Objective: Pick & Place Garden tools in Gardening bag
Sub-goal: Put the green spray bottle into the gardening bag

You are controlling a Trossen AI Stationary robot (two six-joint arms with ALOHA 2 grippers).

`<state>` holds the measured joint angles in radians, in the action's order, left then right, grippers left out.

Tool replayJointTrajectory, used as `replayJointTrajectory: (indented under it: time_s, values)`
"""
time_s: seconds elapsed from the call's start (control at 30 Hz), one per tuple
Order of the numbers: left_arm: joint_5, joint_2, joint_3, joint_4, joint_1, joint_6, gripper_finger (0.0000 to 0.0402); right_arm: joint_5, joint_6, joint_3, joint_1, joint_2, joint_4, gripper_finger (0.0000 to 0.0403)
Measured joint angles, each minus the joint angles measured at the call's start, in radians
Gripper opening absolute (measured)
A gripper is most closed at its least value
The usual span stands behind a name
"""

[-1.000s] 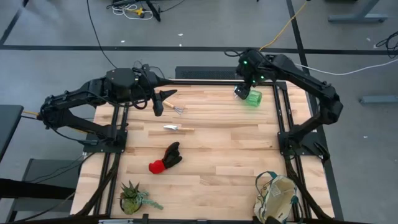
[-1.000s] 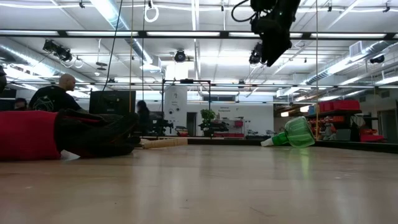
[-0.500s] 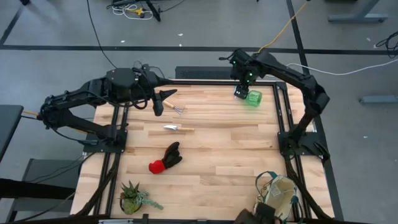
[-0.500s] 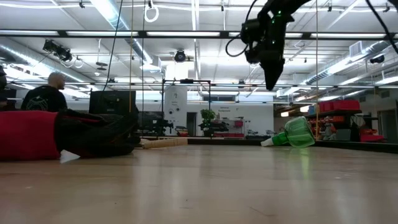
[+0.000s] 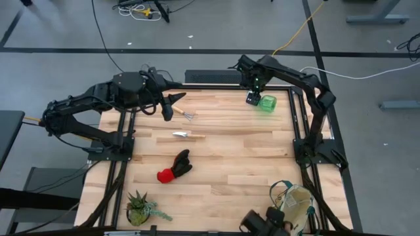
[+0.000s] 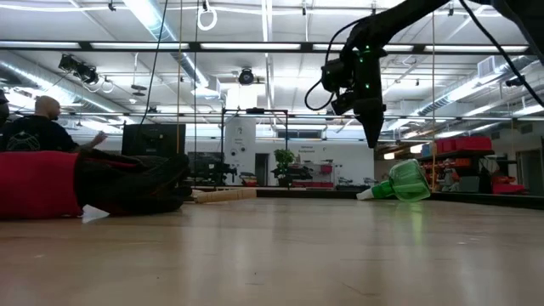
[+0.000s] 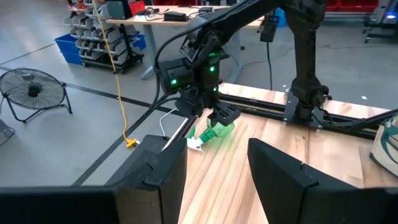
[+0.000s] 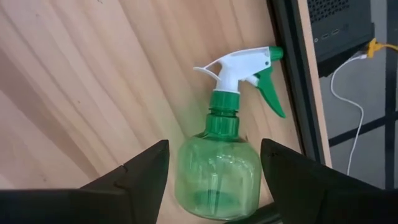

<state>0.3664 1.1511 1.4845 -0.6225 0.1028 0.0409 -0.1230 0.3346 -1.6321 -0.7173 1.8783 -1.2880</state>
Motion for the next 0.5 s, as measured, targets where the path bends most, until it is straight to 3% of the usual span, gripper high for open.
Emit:
replayJointTrajectory:
  time_s: [0.5]
  values:
    - [0.000, 0.000, 0.000, 0.001, 0.001, 0.000, 0.0177, -0.087, -0.014, 0.000, 0.006, 0.096, -0.041, 0.0256]
